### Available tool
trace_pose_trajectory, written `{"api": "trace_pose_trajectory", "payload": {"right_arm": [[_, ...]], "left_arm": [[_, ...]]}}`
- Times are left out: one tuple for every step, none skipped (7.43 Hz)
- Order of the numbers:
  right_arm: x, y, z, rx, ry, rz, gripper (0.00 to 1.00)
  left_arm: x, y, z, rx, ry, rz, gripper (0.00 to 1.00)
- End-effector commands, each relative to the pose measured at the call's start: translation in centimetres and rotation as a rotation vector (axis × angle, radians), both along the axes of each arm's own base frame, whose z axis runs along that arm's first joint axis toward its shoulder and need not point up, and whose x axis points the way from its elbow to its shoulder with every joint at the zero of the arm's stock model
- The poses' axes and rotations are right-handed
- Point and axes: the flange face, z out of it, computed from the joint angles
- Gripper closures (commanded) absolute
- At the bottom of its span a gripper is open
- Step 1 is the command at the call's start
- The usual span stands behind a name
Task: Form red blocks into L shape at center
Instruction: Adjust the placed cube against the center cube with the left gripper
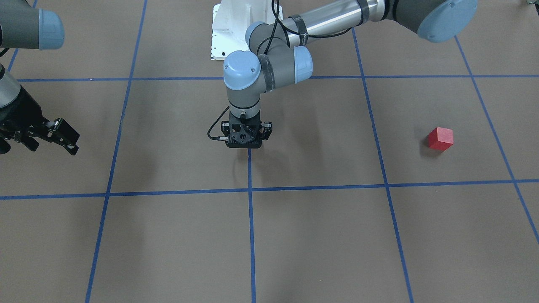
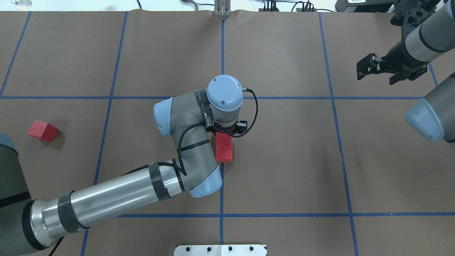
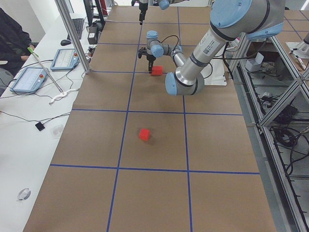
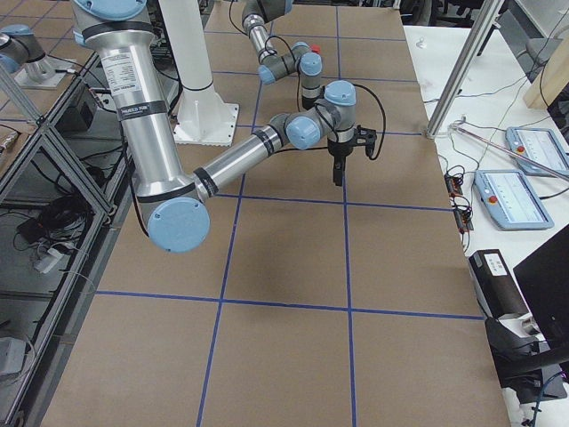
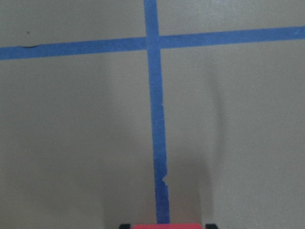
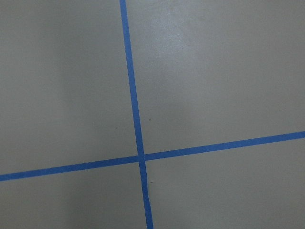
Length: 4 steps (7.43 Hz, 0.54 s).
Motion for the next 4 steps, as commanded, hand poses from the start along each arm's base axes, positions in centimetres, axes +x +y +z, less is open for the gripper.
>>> {"api": "trace_pose_trajectory", "payload": {"right_arm": [[-0.11,0.0,0.1,-0.002,0.001,-0.002,0.01],[-0.35,0.1,0.1,-0.002,0.001,-0.006,0.01],[-0.45,0.11,0.17,-0.003,0.002,-0.008,0.01],[-0.48,0.05,0.15,-0.003,0.002,-0.008,0.01]], "left_arm": [[0.0,0.0,-0.04,0.002,0.003,0.0,0.06],[0.0,0.0,-0.06,-0.003,0.005,-0.005,0.01],[0.06,0.09,-0.2,-0.024,0.01,-0.028,0.0],[0.07,0.22,-0.34,-0.027,0.013,-0.031,0.0]]}}
